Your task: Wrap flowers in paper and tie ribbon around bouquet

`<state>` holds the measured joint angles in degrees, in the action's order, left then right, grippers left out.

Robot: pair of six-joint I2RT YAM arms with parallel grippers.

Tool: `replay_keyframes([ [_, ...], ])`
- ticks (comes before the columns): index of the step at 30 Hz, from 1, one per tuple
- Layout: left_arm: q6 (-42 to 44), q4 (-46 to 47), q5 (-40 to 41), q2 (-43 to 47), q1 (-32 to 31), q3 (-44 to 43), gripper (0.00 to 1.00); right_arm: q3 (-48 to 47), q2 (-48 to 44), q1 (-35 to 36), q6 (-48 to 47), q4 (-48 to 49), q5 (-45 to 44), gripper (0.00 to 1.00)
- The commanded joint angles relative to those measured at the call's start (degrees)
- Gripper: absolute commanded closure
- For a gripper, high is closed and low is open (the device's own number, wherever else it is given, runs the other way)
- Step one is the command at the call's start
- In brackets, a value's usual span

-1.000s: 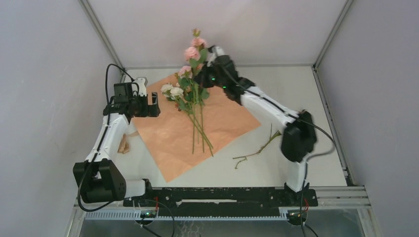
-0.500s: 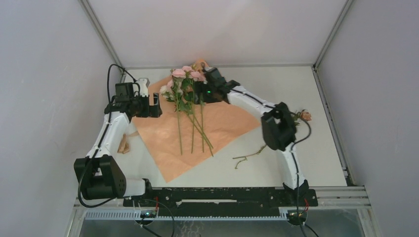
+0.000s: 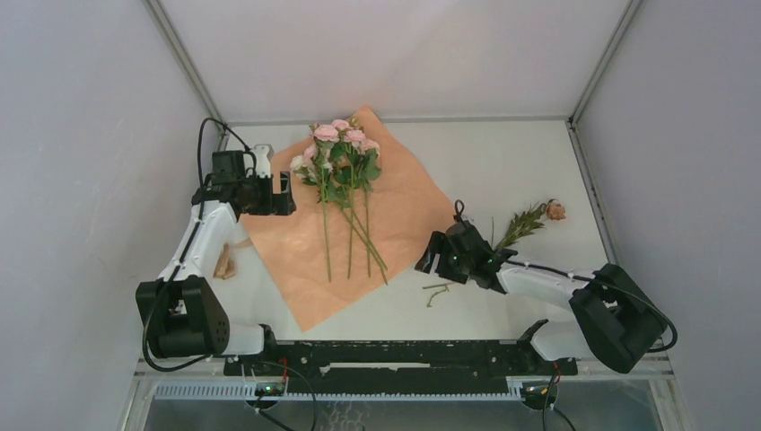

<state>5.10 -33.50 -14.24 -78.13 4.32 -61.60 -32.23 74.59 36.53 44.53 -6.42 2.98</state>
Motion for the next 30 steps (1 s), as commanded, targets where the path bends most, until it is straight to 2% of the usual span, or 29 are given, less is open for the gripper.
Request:
replay_keyframes([
  [1,0.7,0.6,-0.7,1.5,0.3,0.8,0.01,3.2,2.1,2.6,15.5,17.8,-6.5,0.18],
  [4,0.7,0.7,-0.7,2.1,0.3,1.0,0.01,5.2,5.9,3.1,20.5,24.4,-9.2,0.18],
  [9,0.6,0.9,-0.6,2.1,0.3,1.1,0.01,5.8,12.7,2.3,23.4,30.0,-10.6,0.21],
  [12,0.6,0.9,-0.6,1.9,0.3,1.1,0.01,6.8,14.5,1.4,24.4,34.0,-10.5,0.28],
  [13,0.6,0.8,-0.7,1.9,0.3,1.1,0.01,7.1,14.7,1.2,24.4,35.0,-10.9,0.33],
  [15,0.7,0.9,-0.6,1.8,0.3,1.1,0.01,7.3,15.2,0.4,23.6,36.9,-11.2,0.49],
  [17,0.9,0.8,-0.4,1.4,0.3,1.1,0.01,7.4,15.4,-0.9,22.7,37.8,-11.6,0.80],
  [19,1.5,0.9,0.6,1.1,0.3,1.0,0.01,7.4,15.0,-2.5,21.5,37.8,-11.9,0.99],
  [24,4.2,-0.2,4.8,-0.4,0.3,-0.3,0.01,9.9,9.0,-8.7,18.7,33.9,-13.4,1.00],
  [30,4.5,-0.9,4.3,-2.7,0.2,-0.9,0.02,17.7,-5.8,-14.9,17.1,26.7,-16.8,1.00],
])
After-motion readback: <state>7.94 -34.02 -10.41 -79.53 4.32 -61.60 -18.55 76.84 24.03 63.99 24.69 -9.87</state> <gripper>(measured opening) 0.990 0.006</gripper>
